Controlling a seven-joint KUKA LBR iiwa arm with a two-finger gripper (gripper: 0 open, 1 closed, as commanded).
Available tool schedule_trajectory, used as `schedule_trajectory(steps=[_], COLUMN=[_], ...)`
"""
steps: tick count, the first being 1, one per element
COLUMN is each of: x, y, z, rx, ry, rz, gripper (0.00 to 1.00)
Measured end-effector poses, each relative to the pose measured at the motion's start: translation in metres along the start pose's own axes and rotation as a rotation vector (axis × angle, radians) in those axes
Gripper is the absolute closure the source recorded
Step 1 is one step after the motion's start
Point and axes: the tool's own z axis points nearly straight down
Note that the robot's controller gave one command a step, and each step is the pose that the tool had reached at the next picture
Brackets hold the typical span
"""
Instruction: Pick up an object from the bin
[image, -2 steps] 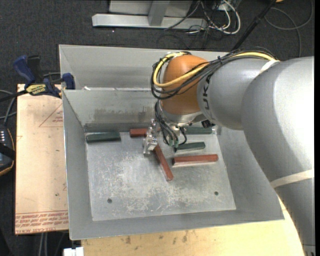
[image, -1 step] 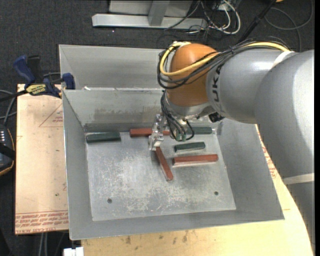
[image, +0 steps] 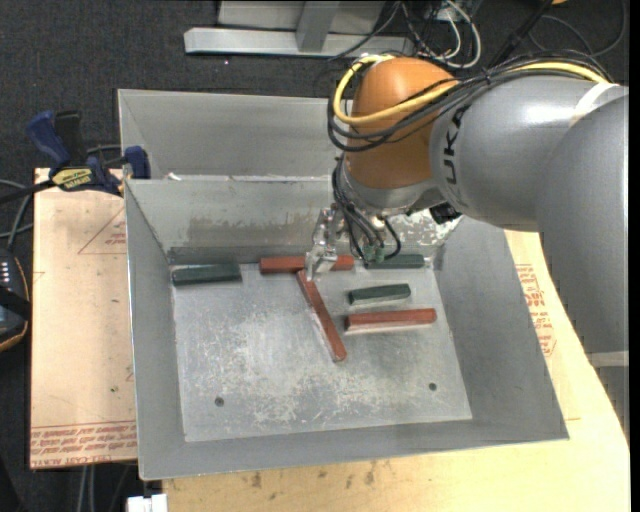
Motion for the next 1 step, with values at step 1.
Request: schedule_trajectory(steps=[1], x=[0.0001], y=[-0.0069], z=[0.0037], rx=[0.001], ry=[0.006], rz=[-0.021], gripper=[1.0])
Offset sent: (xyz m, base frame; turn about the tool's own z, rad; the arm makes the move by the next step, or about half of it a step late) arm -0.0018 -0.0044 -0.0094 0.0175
